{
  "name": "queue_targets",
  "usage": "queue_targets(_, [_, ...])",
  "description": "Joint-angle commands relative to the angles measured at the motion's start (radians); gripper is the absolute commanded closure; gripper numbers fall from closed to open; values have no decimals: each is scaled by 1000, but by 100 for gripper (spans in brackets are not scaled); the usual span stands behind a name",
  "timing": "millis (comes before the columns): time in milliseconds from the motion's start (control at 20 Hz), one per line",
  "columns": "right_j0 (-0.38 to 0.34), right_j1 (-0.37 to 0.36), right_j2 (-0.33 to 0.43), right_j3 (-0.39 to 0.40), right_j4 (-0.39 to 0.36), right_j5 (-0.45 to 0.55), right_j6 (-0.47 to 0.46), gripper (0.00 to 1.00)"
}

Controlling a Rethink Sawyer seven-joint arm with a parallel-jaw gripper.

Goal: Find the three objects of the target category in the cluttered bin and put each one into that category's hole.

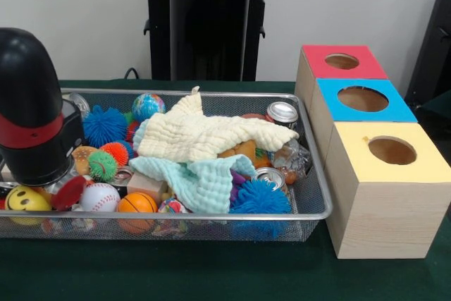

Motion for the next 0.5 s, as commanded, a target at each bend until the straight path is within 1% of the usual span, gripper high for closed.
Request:
queue_targets(50, [73,269,-114,-39,-138,-480,246,100])
queue_targets(150, [88,265,-125,-41,-129,-474,243,100])
queue_targets(200, [92,265,-128,-46,-121,-465,226,100])
queue_targets(300, [101,264,-130,-66,-127,-436,168,100])
queue_targets(500, [104,275,-113,-136,-152,-389,-7,100])
